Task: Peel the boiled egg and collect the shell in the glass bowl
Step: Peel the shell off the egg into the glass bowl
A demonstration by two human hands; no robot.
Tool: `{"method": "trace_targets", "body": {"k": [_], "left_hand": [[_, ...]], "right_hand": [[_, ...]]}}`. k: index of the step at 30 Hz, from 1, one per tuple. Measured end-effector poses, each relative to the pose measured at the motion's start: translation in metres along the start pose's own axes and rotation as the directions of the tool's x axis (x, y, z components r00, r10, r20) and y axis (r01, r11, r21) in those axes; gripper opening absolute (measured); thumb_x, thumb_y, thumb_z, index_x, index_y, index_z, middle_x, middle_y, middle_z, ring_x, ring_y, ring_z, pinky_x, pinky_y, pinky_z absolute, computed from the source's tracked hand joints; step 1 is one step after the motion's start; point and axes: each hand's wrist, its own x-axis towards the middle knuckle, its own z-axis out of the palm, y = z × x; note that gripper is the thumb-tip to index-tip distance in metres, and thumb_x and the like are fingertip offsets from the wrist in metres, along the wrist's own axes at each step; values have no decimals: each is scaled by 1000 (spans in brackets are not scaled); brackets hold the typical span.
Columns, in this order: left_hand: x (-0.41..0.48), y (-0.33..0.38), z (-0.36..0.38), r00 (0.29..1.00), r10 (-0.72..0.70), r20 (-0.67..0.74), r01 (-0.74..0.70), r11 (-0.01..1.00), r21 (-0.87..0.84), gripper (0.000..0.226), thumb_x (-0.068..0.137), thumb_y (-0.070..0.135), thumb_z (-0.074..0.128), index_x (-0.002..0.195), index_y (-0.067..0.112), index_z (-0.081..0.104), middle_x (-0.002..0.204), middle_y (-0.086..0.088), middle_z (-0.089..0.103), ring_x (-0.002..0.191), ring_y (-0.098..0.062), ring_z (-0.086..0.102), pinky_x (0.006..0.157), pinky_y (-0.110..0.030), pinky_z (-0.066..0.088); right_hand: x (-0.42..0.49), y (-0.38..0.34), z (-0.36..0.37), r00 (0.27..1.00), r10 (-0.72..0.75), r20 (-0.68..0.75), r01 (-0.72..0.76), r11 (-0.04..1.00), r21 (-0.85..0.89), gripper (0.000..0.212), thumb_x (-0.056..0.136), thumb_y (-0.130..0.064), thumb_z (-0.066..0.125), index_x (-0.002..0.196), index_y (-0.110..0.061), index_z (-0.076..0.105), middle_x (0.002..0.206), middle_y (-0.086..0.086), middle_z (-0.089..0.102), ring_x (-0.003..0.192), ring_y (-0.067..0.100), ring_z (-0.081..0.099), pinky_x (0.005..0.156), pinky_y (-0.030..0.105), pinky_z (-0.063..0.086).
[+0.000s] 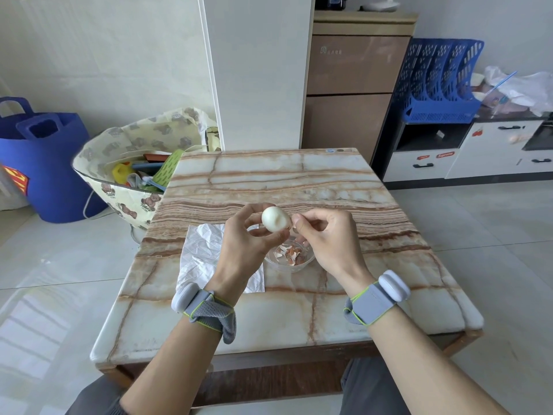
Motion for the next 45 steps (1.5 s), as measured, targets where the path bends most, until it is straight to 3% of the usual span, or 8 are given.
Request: {"method": "trace_targets", "body": {"k": [4,13,22,28,36,38,42,45], "left_hand": [[-1,1,-1,999,-30,19,31,998,-49,44,73,-6,87,108,16,72,88,2,77,81,-17,77,69,-17,56],[-2,4,-4,998,-47,42,49,998,-40,48,76,-3,86,119,10,70,109,-18,75,87,-17,76,79,-19,57],[-4,6,-3,997,-50,60,53,998,-42,46,78,-2,85,119,8,70,111,-18,75,84,-13,76,76,-16,55],[-4,6,-3,998,-54,41,55,998,-29,45,77,-2,86,118,9,70,110,-18,75,83,-12,76,73,-14,54],[-3,2,-6,997,-66,33,68,997,-42,48,77,0,86,121,12,70,112,-17,75,88,-14,75,77,-14,55],[-3,2,-6,997,-70,39,72,996,-50,48,77,1,86,121,13,70,113,-16,75,91,-16,76,81,-17,56],[-1,-2,-6,994,-91,69,98,988,-118,50,76,0,87,122,10,69,116,-21,73,104,-33,74,104,-44,55],[-1,-3,-7,991,-98,93,113,979,-170,57,70,7,89,122,11,69,121,-23,71,111,-41,71,105,-46,54]], "right_hand": [[0,1,-1,1000,0,-3,0,1000,23,16,97,-17,73,82,-14,78,63,0,74,57,12,71,65,42,62],[1,4,3,999,-9,36,7,998,67,18,102,-15,66,86,-16,73,72,6,74,58,9,66,60,26,53],[2,5,2,999,-43,33,41,997,62,22,105,-16,60,85,-17,69,69,-7,67,57,4,60,60,25,51],[1,7,2,998,-53,27,52,998,41,22,105,-18,61,84,-23,68,69,-5,69,58,4,59,61,22,50],[5,14,-1,997,-32,-68,35,998,53,16,100,-16,69,84,-17,75,65,-17,65,61,4,56,66,32,48],[4,15,-2,997,-22,-72,25,999,45,15,97,-16,73,82,-20,77,67,-20,68,63,2,58,67,31,49],[2,16,-1,999,9,-50,-6,998,57,17,94,-14,76,80,-24,76,67,-15,69,65,10,61,70,42,56],[2,16,1,999,16,-43,-12,996,86,16,93,-10,74,82,-22,77,72,-9,72,66,10,65,73,45,59]]}}
